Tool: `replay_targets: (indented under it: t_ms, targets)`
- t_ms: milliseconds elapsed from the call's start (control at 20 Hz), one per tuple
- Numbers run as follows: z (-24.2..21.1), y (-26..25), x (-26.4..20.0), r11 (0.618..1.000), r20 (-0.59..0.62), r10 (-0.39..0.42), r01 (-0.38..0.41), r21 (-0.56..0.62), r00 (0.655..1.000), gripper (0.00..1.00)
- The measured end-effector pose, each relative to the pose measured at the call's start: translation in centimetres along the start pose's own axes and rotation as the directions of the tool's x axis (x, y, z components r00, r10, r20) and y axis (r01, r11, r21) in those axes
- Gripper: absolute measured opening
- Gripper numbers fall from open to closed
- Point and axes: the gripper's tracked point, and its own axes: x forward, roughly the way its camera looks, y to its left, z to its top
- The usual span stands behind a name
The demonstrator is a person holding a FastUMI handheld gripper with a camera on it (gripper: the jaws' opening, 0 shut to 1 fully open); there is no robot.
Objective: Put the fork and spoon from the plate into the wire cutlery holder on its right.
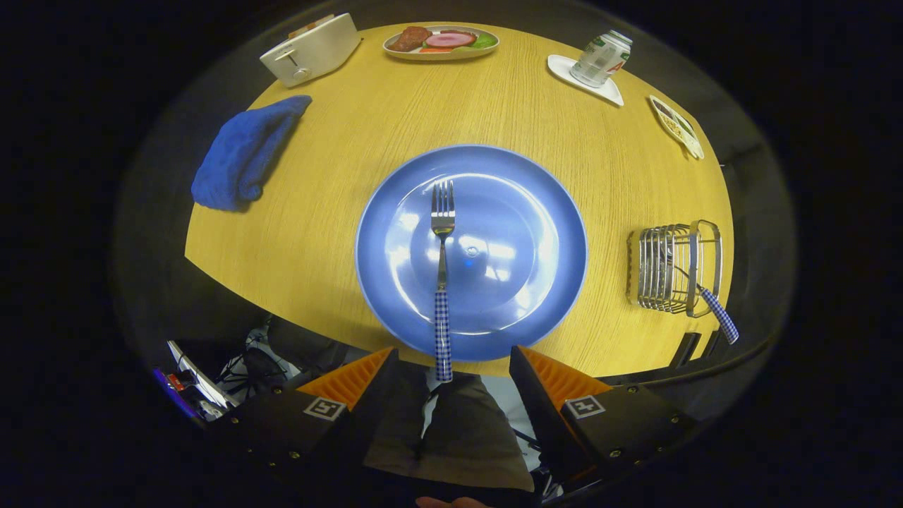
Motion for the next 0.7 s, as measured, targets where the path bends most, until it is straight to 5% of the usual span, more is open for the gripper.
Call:
replay_targets:
  t_ms: [200,400,500,700]
  targets:
    - [-0.2,0.0,1.1,1.000,-0.013,0.008,-0.008,0.005,1.000,0.97]
    - [-0.1,-0.2,2.2,1.000,-0.025,0.017,-0.016,0.008,1.000,0.87]
    - [-0.1,-0.2,2.6,1.000,-0.038,0.023,-0.022,0.009,0.999,0.67]
    - [0.0,-0.2,4.4,0.999,-0.089,0.041,-0.041,0.009,0.995,0.64]
